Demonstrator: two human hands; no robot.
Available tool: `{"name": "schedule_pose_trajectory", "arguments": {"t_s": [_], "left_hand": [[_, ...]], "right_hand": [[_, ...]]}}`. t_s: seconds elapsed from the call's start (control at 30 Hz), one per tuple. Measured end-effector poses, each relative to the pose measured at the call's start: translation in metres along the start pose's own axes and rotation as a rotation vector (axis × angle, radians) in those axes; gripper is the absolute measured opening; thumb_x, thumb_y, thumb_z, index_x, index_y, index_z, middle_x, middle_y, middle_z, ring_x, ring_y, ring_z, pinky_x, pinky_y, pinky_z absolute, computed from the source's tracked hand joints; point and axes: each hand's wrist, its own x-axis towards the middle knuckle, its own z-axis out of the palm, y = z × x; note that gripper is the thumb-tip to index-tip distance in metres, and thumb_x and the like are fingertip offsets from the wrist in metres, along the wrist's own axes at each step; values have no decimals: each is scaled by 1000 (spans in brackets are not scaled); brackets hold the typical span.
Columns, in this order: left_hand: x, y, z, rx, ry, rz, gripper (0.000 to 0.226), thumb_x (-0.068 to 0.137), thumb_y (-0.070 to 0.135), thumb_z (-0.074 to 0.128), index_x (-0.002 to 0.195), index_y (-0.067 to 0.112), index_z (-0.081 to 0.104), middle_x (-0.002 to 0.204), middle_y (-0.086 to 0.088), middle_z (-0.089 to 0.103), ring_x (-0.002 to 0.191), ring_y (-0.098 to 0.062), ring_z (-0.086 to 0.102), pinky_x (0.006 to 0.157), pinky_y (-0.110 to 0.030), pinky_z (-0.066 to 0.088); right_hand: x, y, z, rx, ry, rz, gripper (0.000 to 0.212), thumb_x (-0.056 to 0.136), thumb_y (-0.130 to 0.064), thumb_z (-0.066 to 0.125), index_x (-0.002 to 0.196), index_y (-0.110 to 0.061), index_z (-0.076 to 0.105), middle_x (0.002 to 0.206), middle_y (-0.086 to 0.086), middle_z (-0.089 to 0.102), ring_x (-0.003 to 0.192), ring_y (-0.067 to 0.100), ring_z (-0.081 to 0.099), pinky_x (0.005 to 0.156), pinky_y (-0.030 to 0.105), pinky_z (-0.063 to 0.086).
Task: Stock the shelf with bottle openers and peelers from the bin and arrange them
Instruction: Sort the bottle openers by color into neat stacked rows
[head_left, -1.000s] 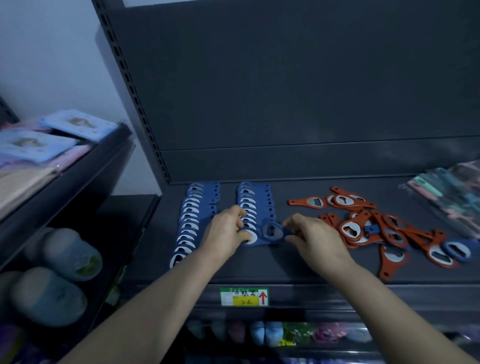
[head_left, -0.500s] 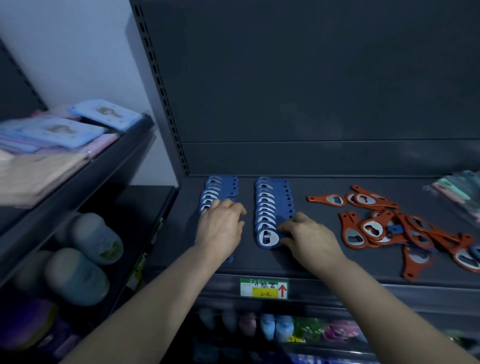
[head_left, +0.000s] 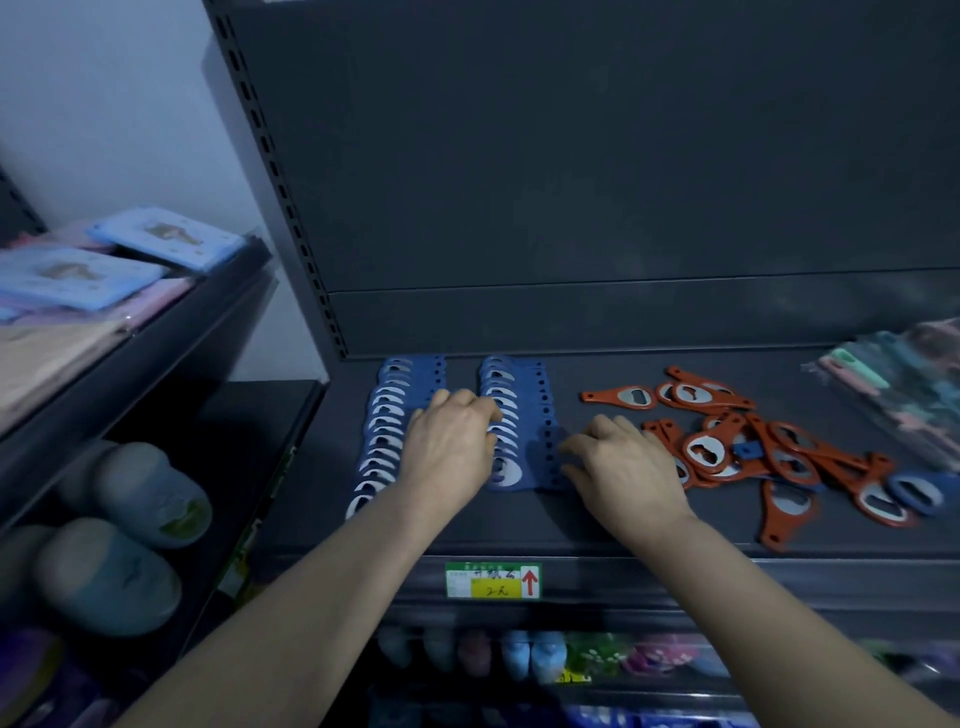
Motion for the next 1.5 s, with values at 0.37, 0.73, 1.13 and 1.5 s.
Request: {"name": "schedule_pose_trajectory", "arguments": {"t_s": [0.37,0.73,1.13,1.5], "left_hand": [[42,130,30,-55,-113,174,25,94,29,56,119,26,59,119,4,58,113,-20,47,93,-36,43],[58,241,60,-205,-266,247,21,87,45,63,105,34,68,108,10,60,109,-14,44,93,-33,40],[89,275,91,-117,-277,57,61,91,0,42,140,35,43,136,8,52,123,-21,39,101,-40,37],[86,285,87,-29,-322,-77,50,81,51,67,122,24,56,109,5,66,118,-22,45,97,-41,41]], "right_hand": [[-48,132,-23,-85,100,205,21,59,-19,83,75,-30,73,72,-3,65,71,27,63,59,31,46],[-82,240,-40,94,59,258,15,82,-36,68,96,-35,73,81,-4,62,87,24,60,65,33,47],[-76,281,-41,232,-12,121,25,76,-14,69,94,-31,74,90,1,66,92,28,59,77,35,47],[-70,284,-26,171,-112,-63,35,93,-23,48,124,-36,58,118,-7,56,107,20,46,82,33,38]]}}
